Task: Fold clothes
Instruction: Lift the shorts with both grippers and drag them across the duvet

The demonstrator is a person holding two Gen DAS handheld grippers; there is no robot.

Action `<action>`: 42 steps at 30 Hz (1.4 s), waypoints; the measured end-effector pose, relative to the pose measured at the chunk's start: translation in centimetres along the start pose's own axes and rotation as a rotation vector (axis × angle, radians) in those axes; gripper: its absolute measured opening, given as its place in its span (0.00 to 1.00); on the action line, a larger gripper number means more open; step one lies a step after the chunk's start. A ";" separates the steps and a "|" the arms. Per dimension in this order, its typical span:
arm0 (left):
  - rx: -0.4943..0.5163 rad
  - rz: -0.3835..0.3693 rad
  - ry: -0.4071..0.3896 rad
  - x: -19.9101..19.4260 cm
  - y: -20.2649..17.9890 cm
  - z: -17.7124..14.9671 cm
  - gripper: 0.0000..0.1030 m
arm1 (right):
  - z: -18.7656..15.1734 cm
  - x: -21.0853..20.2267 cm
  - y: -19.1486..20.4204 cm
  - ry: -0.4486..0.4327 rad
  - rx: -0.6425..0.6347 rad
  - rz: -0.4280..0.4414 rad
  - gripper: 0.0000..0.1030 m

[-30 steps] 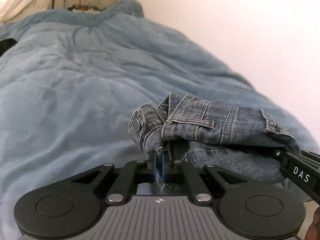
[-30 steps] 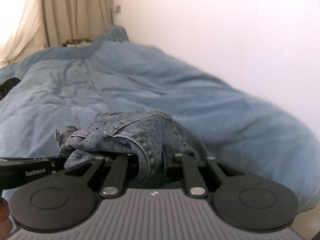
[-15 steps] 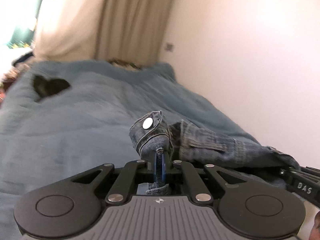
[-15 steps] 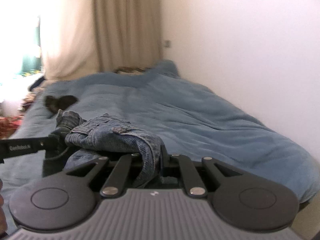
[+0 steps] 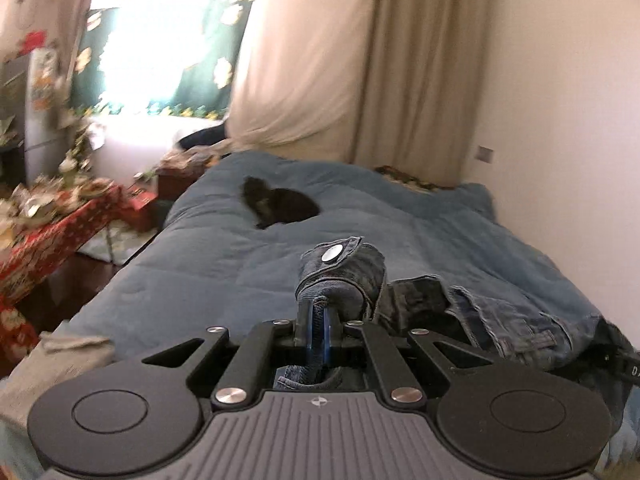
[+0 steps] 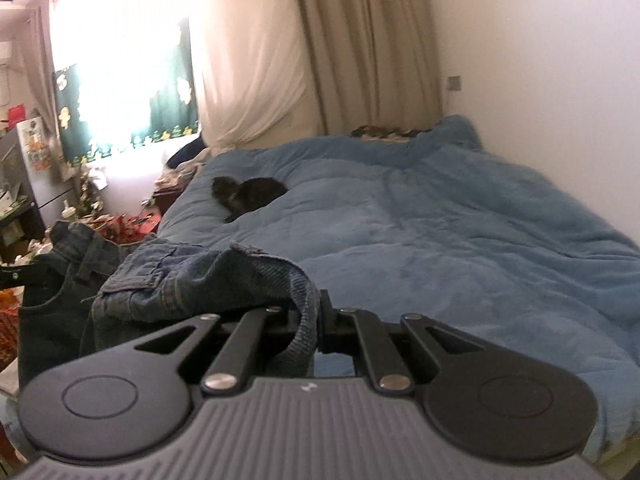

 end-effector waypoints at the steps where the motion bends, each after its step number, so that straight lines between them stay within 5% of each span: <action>1: -0.013 0.005 0.005 0.0 0.4 0.1 0.04 | -0.1 0.2 0.1 0.007 0.007 0.008 0.05; 9: -0.009 0.004 -0.099 -3.1 0.0 3.0 0.04 | 1.9 0.2 -2.5 -0.048 0.033 0.025 0.04; 21: 0.018 -0.054 -0.253 -11.1 -1.6 5.4 0.04 | 3.6 -11.4 -4.1 -0.167 0.013 0.041 0.05; 28: 0.017 -0.057 -0.105 -5.6 -1.1 1.6 0.04 | -0.7 -7.3 -5.5 -0.022 0.032 0.039 0.05; 38: 0.061 -0.062 0.307 11.1 -3.5 -12.6 0.05 | -12.1 6.4 -13.6 0.315 0.101 -0.155 0.05; 42: 0.095 -0.077 0.382 14.7 -4.2 -15.0 0.06 | -14.6 8.7 -15.5 0.388 0.097 -0.200 0.17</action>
Point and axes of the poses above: each gripper's, at about its wrist camera, not at the fingertips, and x roughly the way its jaws point, y to its left, z to its top, the point moved 2 cm from there along x, roughly the way its jaws point, and after that the axes turned 13 degrees about -y, right-handed, at the moved point
